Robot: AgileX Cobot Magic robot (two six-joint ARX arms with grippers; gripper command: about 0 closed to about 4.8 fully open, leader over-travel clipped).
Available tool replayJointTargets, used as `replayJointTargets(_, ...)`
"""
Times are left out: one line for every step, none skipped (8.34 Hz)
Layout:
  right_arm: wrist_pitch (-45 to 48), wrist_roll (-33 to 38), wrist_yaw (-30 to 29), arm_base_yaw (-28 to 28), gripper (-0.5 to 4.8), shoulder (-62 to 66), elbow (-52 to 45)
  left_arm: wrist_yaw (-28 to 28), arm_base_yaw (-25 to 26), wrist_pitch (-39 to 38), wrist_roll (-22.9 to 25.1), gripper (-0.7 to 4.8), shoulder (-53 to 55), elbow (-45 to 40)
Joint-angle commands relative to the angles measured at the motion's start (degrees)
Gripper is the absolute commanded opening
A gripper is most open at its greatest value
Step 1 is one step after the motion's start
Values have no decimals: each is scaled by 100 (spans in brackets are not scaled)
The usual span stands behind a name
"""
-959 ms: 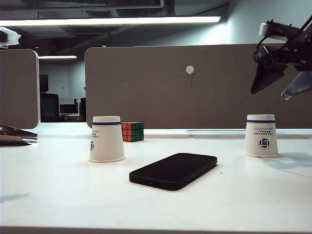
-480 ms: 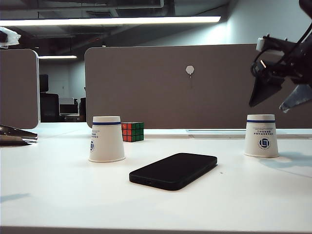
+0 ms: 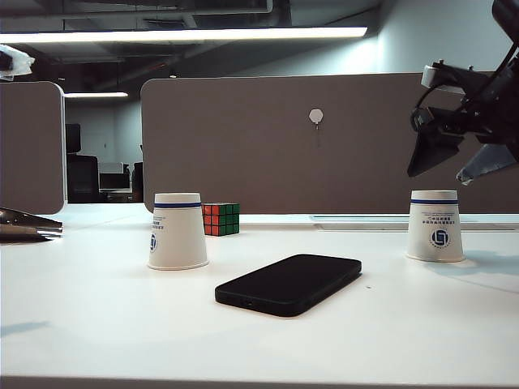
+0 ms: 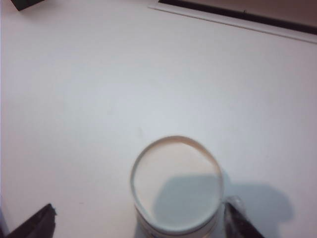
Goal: Carefully pick up the cup on the right and stack it on top of the cup on the left.
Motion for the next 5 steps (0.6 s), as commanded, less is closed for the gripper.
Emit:
replayJointTargets(225,0,9,-2,432,247,26,28,-7,92,26,-4,4,13)
replayJointTargets(227,0,7,-2,432,278,26,28,-7,92,26,-4,2,13)
replayJointTargets(411,0,120,-2,429,330,24,28,-7,92,28,-4,2,13)
replayJointTargets(487,0,125,-2,415,330,24,28,-7,92,28,-4,2,13)
replayJointTargets(514,0,199,-2,396,330,24,28,-7,92,28,-4,2,13)
